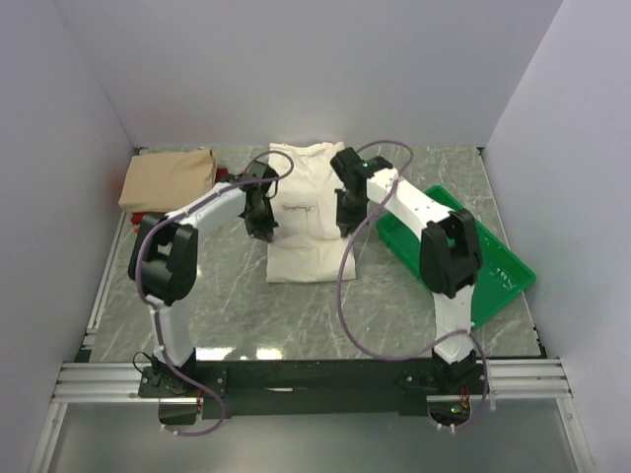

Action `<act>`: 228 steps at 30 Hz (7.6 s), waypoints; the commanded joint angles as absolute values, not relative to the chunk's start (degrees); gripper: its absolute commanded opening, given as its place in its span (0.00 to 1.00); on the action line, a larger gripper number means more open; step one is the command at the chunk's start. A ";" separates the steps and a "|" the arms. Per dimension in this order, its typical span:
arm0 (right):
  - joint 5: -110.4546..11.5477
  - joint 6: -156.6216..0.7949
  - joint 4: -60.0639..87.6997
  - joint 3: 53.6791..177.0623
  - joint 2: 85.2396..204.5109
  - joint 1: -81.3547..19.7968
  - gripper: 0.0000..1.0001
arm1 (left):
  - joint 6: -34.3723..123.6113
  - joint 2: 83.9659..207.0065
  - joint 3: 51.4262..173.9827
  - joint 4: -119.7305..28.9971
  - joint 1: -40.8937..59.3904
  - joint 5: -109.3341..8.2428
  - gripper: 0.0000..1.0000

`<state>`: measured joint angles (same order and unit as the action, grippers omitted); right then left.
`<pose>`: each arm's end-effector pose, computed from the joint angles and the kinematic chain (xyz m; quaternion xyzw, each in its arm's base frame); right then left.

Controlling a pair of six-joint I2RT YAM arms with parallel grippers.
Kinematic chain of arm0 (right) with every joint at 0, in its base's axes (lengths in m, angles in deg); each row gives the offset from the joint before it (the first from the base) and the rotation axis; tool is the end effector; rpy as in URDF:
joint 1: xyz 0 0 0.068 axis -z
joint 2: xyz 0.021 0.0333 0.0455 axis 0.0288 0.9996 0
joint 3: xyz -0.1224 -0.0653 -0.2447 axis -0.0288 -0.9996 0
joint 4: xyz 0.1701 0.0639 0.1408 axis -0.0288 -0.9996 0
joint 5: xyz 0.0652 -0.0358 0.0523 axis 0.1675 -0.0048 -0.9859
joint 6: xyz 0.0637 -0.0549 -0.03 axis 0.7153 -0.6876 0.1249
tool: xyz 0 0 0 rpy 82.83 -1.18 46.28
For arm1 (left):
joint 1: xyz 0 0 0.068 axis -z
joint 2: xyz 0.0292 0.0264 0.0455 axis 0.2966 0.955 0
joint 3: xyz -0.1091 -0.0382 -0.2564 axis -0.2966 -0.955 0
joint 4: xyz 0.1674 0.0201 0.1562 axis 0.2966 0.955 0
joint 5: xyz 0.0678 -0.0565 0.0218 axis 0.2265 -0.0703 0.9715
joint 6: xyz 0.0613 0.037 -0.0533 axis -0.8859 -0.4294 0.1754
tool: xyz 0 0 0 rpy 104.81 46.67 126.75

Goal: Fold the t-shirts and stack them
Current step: Fold the tshirt

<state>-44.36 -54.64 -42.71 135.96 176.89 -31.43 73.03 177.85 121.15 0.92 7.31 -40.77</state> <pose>0.3356 0.1961 0.2130 -0.0005 0.9900 0.0885 0.1097 0.3351 -0.1508 0.1849 -0.1346 0.9775 -0.0755 0.1440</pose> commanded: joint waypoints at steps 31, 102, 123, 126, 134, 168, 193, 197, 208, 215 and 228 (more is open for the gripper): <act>-57.37 -60.56 -36.49 168.59 198.27 -19.76 0.39 | 70.66 190.33 143.64 -7.58 -3.45 -48.70 0.74; -52.27 -58.10 -24.87 113.21 176.47 -27.32 0.07 | 77.33 166.85 95.73 -21.38 4.28 -48.25 0.43; -51.75 -57.75 -26.36 114.09 175.51 -27.40 0.00 | 77.69 169.05 92.04 -22.27 4.72 -51.69 0.00; -51.04 -57.92 -28.03 115.06 173.14 -27.40 0.00 | 77.34 165.73 94.41 -18.49 4.72 -49.41 0.00; -49.72 -58.18 -35.58 121.12 165.49 -27.32 0.00 | 76.55 157.19 103.37 -8.82 4.72 -48.17 0.00; -47.61 -42.73 -55.01 108.02 137.54 -47.00 0.00 | 81.90 126.25 96.33 22.47 5.87 -54.59 0.00; -37.25 -46.40 -56.52 128.41 147.98 -35.85 0.00 | 76.02 148.37 116.11 14.49 3.85 -53.09 0.00; -35.66 -49.12 -55.99 134.11 152.90 -33.91 0.00 | 74.00 153.30 121.29 12.90 2.53 -53.71 0.00; -32.76 -52.82 -53.71 145.11 165.82 -30.83 0.00 | 71.62 163.23 124.91 8.25 -1.17 -56.96 0.00; -32.23 -55.37 -51.86 154.25 174.70 -28.46 0.00 | 71.27 169.57 128.07 5.34 -3.10 -58.02 0.00; -33.46 -59.77 -49.31 163.92 187.89 -26.17 0.00 | 72.85 180.47 135.11 1.83 -6.00 -60.92 0.00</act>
